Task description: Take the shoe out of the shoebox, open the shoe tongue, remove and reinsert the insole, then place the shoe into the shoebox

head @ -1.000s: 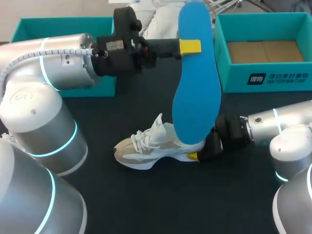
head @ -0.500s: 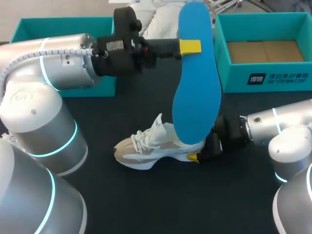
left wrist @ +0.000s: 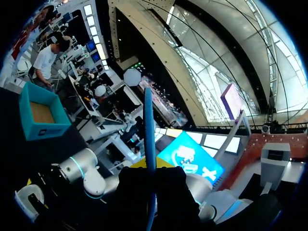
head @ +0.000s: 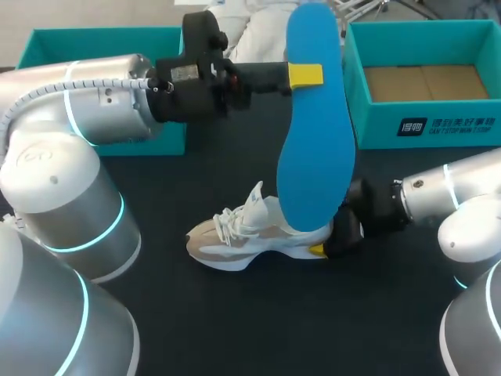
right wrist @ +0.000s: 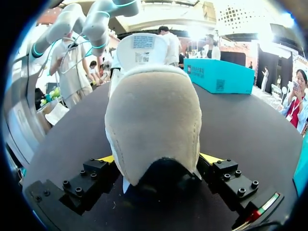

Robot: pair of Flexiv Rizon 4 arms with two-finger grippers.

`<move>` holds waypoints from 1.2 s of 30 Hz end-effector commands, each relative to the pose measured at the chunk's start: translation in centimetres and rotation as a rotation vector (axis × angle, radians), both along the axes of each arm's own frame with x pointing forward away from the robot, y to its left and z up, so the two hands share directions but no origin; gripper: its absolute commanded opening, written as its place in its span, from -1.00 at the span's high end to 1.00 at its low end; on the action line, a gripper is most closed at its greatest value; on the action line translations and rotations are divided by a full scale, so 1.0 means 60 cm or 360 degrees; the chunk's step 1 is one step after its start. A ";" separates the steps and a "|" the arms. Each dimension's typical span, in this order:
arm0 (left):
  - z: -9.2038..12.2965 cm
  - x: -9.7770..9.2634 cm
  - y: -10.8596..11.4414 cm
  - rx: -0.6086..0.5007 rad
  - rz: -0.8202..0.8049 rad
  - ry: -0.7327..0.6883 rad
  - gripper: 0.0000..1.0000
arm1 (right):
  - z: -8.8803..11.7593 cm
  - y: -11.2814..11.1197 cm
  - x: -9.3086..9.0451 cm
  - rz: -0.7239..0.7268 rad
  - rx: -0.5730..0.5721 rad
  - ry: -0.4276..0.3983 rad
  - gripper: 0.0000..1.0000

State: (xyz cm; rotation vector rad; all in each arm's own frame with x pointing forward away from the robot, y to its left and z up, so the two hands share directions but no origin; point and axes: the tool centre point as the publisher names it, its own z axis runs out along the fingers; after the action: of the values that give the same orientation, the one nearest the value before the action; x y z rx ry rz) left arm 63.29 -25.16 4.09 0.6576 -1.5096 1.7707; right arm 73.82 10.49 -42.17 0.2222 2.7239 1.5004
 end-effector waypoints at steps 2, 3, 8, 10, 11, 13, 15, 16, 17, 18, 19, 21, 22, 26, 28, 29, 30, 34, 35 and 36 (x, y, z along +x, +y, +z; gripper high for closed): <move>-0.002 -0.002 -0.002 -0.0002 0.0005 0.0000 1.00 | 0.017 -0.015 -0.002 0.0000 -0.0152 0.0038 -1.00; -0.002 -0.002 -0.002 -0.0002 0.0005 0.0000 1.00 | 0.021 -0.019 -0.004 0.0002 -0.0189 0.0044 -1.00; -0.002 -0.002 -0.002 -0.0002 0.0005 0.0000 1.00 | 0.037 -0.043 -0.009 -0.0023 -0.0317 0.0064 -1.00; -0.002 -0.002 -0.002 -0.0002 0.0005 0.0000 1.00 | 0.044 -0.049 -0.011 -0.0033 -0.0379 0.0071 -1.00; -0.002 -0.002 -0.002 -0.0002 0.0005 0.0000 1.00 | 0.050 -0.054 -0.013 -0.0031 -0.0417 0.0076 -1.00; -0.002 -0.002 -0.002 -0.0002 0.0005 0.0000 1.00 | 0.058 -0.061 -0.016 -0.0038 -0.0485 0.0089 -1.00; -0.002 -0.002 -0.002 -0.0002 0.0005 0.0000 1.00 | 0.067 -0.065 -0.020 -0.0038 -0.0558 0.0101 -1.00; -0.002 -0.002 -0.002 -0.0002 0.0005 0.0000 1.00 | 0.070 -0.067 -0.021 -0.0042 -0.0591 0.0104 -1.00; -0.002 -0.002 -0.002 -0.0002 0.0005 0.0000 1.00 | 0.076 -0.069 -0.023 -0.0044 -0.0642 0.0111 -1.00; -0.002 -0.002 -0.002 -0.0002 0.0005 0.0000 1.00 | 0.079 -0.070 -0.025 -0.0049 -0.0665 0.0113 -1.00; -0.002 -0.002 -0.002 -0.0002 0.0005 0.0000 1.00 | 0.085 -0.071 -0.027 -0.0057 -0.0698 0.0118 -1.00; -0.002 -0.002 -0.002 -0.0002 0.0005 0.0000 1.00 | 0.090 -0.070 -0.030 -0.0070 -0.0790 0.0130 -1.00; -0.002 -0.002 -0.002 -0.0002 0.0005 0.0000 1.00 | 0.093 -0.068 -0.031 -0.0080 -0.0837 0.0138 -1.00; -0.002 -0.002 -0.002 -0.0002 0.0005 0.0000 1.00 | 0.104 -0.061 -0.036 -0.0139 -0.1015 0.0144 -1.00; -0.002 -0.002 -0.002 -0.0002 0.0005 0.0000 1.00 | 0.109 -0.057 -0.038 -0.0195 -0.1134 0.0180 -1.00; -0.002 -0.002 -0.002 -0.0002 0.0005 0.0000 1.00 | 0.110 -0.057 -0.039 -0.0224 -0.1174 0.0179 -1.00; -0.002 -0.002 -0.002 -0.0002 0.0005 0.0000 1.00 | 0.110 -0.057 -0.039 -0.0224 -0.1174 0.0179 -1.00; -0.002 -0.002 -0.002 -0.0002 0.0005 0.0000 1.00 | 0.110 -0.057 -0.039 -0.0224 -0.1174 0.0179 -1.00; -0.002 -0.002 -0.002 -0.0002 0.0005 0.0000 1.00 | 0.110 -0.057 -0.039 -0.0224 -0.1174 0.0179 -1.00; -0.002 -0.002 -0.002 -0.0002 0.0005 0.0000 1.00 | 0.110 -0.057 -0.039 -0.0224 -0.1174 0.0179 -1.00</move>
State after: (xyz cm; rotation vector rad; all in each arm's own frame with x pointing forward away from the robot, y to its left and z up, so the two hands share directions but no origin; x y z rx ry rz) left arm 63.29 -25.16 4.09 0.6577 -1.5096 1.7708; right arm 71.46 6.63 -35.58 0.4393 2.9439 0.7538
